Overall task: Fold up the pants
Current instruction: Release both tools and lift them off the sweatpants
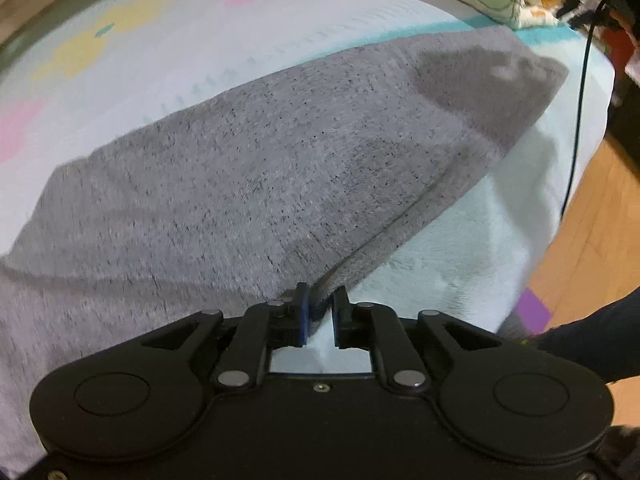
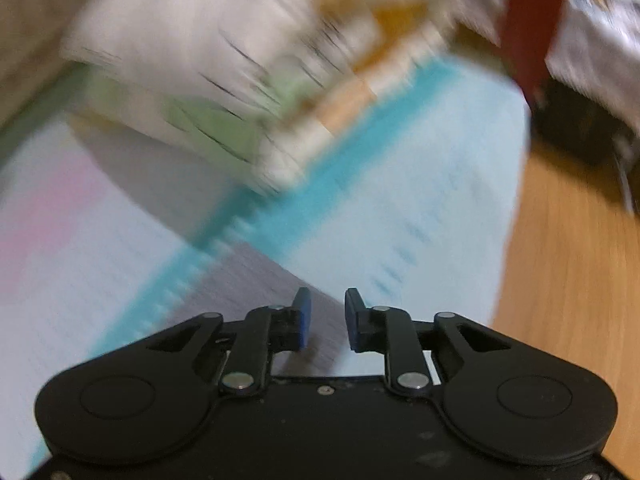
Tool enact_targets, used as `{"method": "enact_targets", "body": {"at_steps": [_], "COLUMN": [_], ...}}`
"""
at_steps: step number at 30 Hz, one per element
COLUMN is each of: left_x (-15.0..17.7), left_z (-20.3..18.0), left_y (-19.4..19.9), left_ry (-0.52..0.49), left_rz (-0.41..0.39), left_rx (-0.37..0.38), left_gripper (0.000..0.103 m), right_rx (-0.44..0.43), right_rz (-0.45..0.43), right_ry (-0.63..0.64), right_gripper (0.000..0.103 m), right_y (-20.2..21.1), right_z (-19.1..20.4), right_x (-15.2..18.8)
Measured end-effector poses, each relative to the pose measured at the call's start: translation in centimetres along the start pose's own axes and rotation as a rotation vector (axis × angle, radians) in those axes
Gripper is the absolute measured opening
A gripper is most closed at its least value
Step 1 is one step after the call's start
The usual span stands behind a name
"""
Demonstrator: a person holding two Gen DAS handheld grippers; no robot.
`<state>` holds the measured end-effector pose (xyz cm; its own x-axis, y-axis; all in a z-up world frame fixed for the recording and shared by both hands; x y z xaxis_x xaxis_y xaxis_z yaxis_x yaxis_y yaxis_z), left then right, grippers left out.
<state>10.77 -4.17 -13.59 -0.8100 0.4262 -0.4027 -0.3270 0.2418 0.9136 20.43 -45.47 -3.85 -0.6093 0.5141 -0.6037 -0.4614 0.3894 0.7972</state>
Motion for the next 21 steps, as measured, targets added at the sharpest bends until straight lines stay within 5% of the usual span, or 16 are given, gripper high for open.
{"method": "enact_targets", "body": {"at_steps": [8, 15, 21], "left_x": [0.6, 3.1, 7.9], "left_z": [3.8, 14.8, 23.6], "left_y": [3.9, 8.6, 10.9], "left_ry": [0.176, 0.445, 0.682], "left_rz": [-0.034, -0.112, -0.091], "left_rx": [0.043, -0.182, -0.372], "left_gripper": [0.018, 0.024, 0.028], "right_rx": [-0.367, -0.630, -0.850], "right_rz": [0.111, 0.144, 0.194], "right_ry": [0.299, 0.764, 1.142], "right_gripper": [0.024, 0.025, 0.025], "right_y": [4.8, 10.9, 15.4], "right_z": [16.8, 29.3, 33.8], "right_x": [6.2, 17.9, 29.8]}}
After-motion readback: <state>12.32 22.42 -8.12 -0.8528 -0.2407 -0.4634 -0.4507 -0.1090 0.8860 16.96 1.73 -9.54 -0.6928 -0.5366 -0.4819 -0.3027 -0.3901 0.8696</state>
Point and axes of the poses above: each gripper's, at about its wrist camera, not at the fingertips, and y roughly against the way its jaws point, z to its left, x to its underside, the point moved 10 cm from there along -y, roughly the way its jaws point, and after that the axes turned 2 degrees about z, right-handed, at the moved point
